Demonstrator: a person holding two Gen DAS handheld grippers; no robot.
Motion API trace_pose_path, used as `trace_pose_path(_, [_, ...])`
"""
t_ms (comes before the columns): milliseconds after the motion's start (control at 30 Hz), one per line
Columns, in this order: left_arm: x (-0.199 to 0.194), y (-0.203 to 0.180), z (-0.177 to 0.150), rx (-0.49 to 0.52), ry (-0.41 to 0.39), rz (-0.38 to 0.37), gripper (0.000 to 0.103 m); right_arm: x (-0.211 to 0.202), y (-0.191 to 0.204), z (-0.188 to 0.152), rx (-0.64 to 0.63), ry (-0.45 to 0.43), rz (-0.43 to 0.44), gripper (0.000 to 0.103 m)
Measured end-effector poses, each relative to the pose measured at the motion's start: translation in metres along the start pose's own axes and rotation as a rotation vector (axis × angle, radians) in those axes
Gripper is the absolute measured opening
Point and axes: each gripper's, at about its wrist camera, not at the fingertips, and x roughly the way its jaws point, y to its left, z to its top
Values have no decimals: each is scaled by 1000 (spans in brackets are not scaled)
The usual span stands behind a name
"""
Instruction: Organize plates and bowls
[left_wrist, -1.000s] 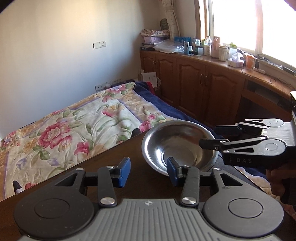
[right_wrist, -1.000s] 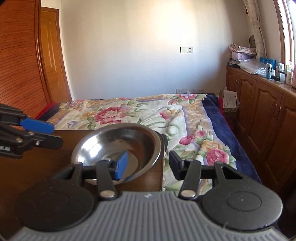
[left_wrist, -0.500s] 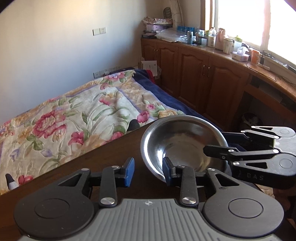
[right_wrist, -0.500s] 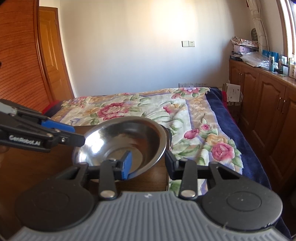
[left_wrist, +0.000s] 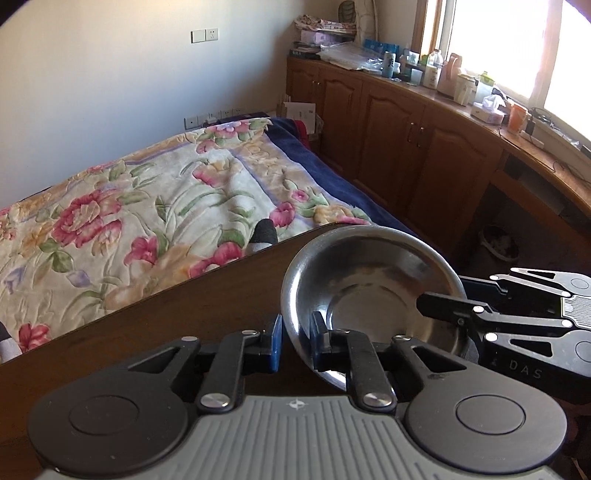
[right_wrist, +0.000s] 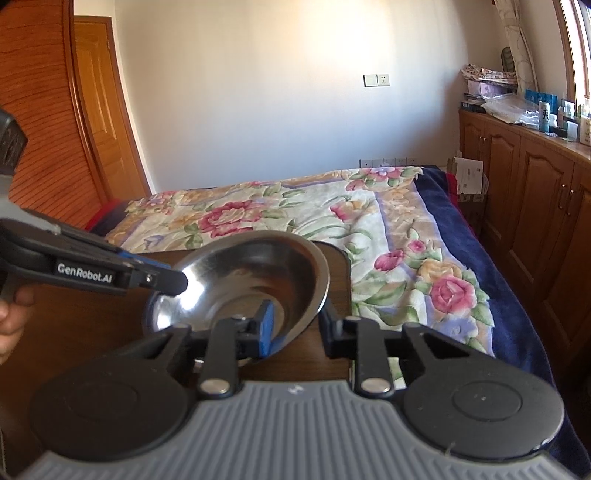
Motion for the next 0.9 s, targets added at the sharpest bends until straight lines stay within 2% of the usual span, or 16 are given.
trace_pose_path(267, [-27,2,-5,-2,-24,1,13,-11,2,6,57,-15,11,12])
trace_pose_path(900, [-133,3,-19,22,-190,7,13,-73,39,29,20,-139,23,12])
